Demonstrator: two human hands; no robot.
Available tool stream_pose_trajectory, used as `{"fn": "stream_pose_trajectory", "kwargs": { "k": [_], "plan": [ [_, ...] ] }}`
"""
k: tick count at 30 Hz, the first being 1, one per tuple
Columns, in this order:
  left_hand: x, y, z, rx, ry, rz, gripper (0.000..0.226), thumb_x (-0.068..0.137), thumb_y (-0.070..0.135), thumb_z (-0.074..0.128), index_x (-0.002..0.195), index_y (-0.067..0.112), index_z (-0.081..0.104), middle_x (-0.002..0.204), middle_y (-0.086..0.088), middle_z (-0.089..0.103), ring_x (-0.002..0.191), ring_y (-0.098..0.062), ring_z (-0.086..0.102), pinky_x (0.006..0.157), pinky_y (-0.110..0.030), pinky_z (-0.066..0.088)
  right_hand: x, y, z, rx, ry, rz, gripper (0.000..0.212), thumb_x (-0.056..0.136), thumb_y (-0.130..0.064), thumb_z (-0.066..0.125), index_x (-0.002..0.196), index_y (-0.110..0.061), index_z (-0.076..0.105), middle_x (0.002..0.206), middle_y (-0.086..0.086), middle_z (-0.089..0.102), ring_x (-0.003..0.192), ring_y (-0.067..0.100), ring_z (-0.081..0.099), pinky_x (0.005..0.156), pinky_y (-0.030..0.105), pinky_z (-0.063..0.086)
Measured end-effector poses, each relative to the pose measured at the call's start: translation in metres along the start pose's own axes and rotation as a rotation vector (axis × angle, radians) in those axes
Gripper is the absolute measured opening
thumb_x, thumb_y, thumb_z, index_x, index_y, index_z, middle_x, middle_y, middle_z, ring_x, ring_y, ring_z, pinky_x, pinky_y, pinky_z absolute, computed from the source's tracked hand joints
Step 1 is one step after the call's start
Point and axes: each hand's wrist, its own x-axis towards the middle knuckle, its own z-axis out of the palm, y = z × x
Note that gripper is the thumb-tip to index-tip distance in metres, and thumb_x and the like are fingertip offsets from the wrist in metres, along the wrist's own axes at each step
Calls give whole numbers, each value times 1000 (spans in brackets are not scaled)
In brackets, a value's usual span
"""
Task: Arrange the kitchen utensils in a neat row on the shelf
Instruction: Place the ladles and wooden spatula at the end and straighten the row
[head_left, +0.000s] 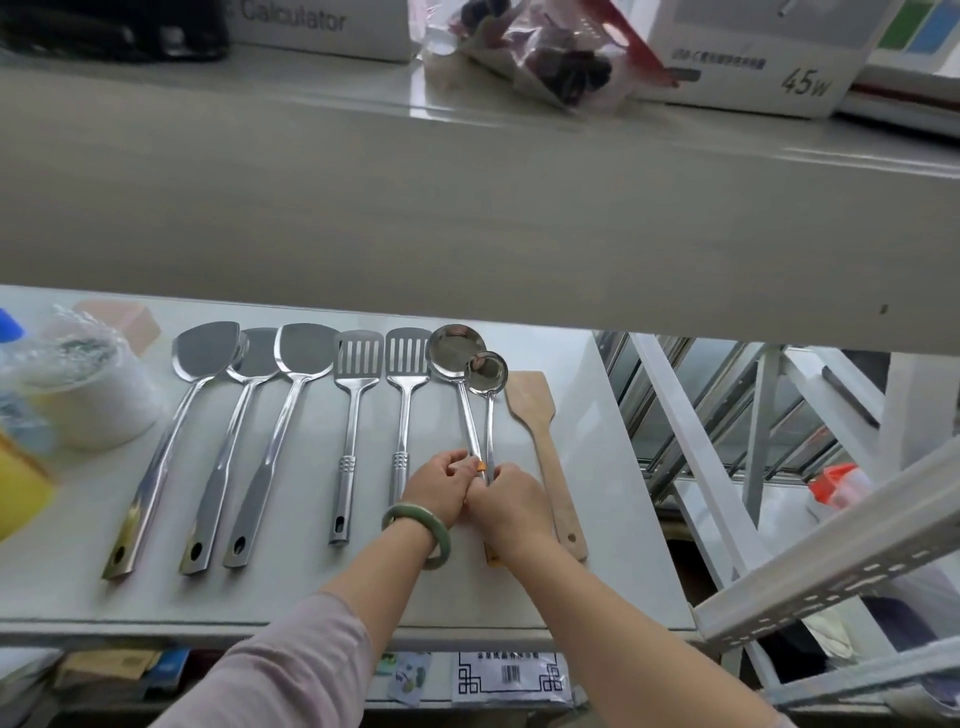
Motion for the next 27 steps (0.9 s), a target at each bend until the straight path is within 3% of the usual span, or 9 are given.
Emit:
{"fn": "stream_pose_trajectory", "kwargs": {
  "k": [3, 6, 10, 13, 19, 24, 27],
  "plan": [
    [1, 2, 3, 35, -22, -52, 48, 84, 35, 62, 127, 17, 51, 99, -1, 65, 84, -20, 64, 76, -30, 52, 0, 5, -6, -32, 23, -18, 34, 88, -26, 43, 103, -2, 61, 106, 20, 65, 98, 35, 59, 82, 38, 49],
    [0, 4, 5, 272, 49, 26, 53, 81, 36, 61, 130, 19, 49, 117, -4, 59, 103, -21, 59, 95, -34, 48, 1, 15, -14, -168, 92, -93, 38, 89, -30, 46, 120, -10, 55, 126, 15, 51, 111, 30, 50, 94, 38, 44],
    [-8, 9, 10, 494, -34, 241, 56, 85, 24, 51, 139, 15, 38, 151, -6, 30, 137, -20, 32, 115, -30, 24, 8, 33, -15, -419, -1, -268, 50, 93, -36, 34, 143, -36, 28, 157, 5, 12, 144, 25, 6, 116, 42, 10],
    [-13, 9, 12, 544, -124, 274, 53, 89, 22, 46, 140, 13, 35, 158, -1, 10, 141, -17, 25, 116, -27, 21, 11, 44, -9, -464, -108, -369, 51, 94, -37, 27, 143, -46, 19, 160, -3, 1, 146, 19, -14, 117, 46, -10],
    [-14, 12, 13, 647, -217, 355, 54, 96, 16, 35, 145, 6, 17, 159, -5, 3, 146, -13, 9, 114, -20, 11, 12, 44, -10, -444, -118, -212, 50, 95, -39, 25, 144, -45, 16, 160, -5, 7, 147, 19, -10, 116, 56, -4],
    [-14, 10, 16, 699, -264, 368, 57, 95, 18, 39, 146, 6, 17, 158, -9, 8, 145, -22, 13, 117, -32, 16, 10, 49, -8, -404, -40, -154, 53, 96, -30, 27, 147, -37, 13, 160, -3, 8, 148, 18, -5, 117, 50, -2],
    [-7, 10, 18, 865, -314, 395, 59, 97, 22, 32, 146, 2, 7, 158, -11, -1, 147, -21, 0, 120, -33, 8, 9, 50, -5, -423, -22, -121, 56, 97, -24, 26, 149, -31, 6, 160, -3, 3, 147, 18, -7, 118, 45, -1]
  ]
}}
